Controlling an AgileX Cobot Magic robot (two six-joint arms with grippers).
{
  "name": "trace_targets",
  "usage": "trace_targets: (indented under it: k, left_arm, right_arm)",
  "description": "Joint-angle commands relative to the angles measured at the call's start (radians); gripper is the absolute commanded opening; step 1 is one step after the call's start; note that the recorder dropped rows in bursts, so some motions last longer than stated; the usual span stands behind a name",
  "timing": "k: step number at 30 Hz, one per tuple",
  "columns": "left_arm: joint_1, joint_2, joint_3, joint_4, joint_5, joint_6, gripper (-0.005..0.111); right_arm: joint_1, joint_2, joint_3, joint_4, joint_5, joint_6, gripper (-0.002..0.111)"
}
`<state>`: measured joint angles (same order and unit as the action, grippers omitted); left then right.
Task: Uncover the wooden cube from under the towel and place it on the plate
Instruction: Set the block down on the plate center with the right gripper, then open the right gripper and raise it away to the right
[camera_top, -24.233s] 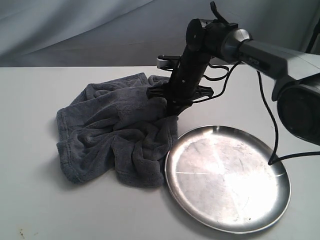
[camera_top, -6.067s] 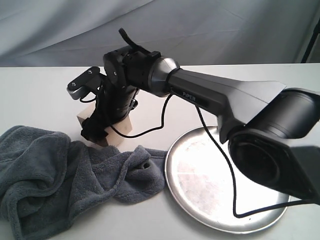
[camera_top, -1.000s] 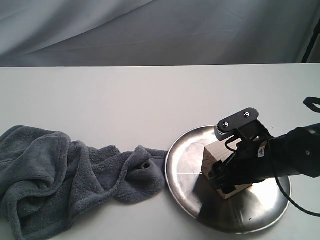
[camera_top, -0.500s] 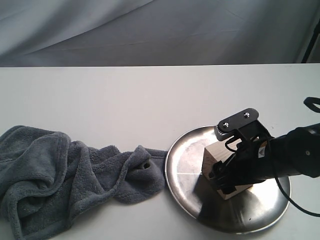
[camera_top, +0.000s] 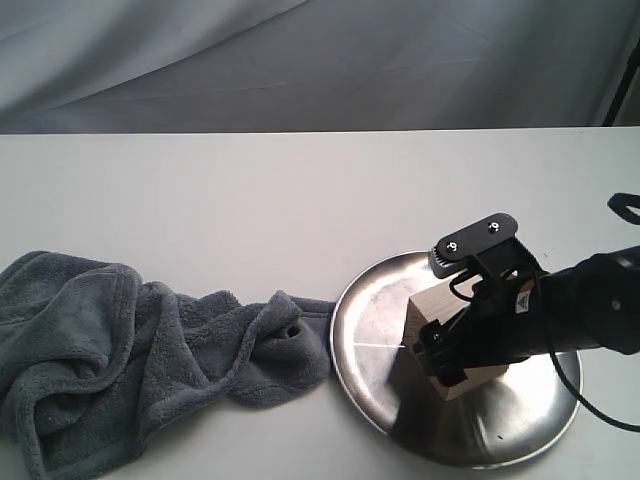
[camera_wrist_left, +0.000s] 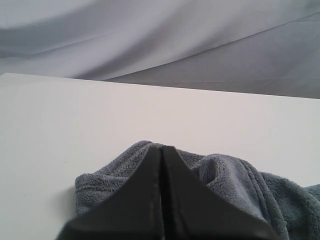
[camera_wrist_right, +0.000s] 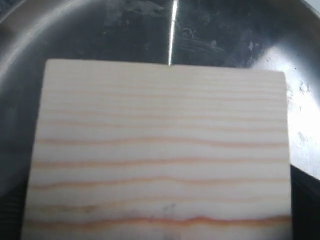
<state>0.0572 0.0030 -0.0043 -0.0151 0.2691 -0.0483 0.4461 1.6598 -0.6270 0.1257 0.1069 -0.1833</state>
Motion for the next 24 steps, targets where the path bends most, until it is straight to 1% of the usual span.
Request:
trace_targets:
  k: [1,9,18,22,24]
  left_arm:
    - [0.0,-0.003,0.004,-0.004,-0.01,0.001,0.0]
    - [0.0,-0.003,0.004,-0.004,-0.01,0.001,0.0]
    - [0.0,-0.003,0.004,-0.004,-0.01,0.001,0.0]
    - [0.0,-0.003,0.004,-0.004,-0.01,0.001,0.0]
    - [0.0,-0.003,0.004,-0.004,-0.01,0.001,0.0]
  right_arm:
    - [-0.007,-0.003,-0.003,0.006,-0.019,0.004,0.094]
    - [-0.007,-0.028,-0.003,0.006,-0.019,0.004,0.096]
    - [-0.007,-0.175,-0.003,0.006,-0.017,0.004,0.095]
    - [-0.007,-0.226,-0.003,0.018,-0.044,0.007,0.095]
    - [-0.007,-0.238,-0.003,0.018,-0.066,0.024,0.093]
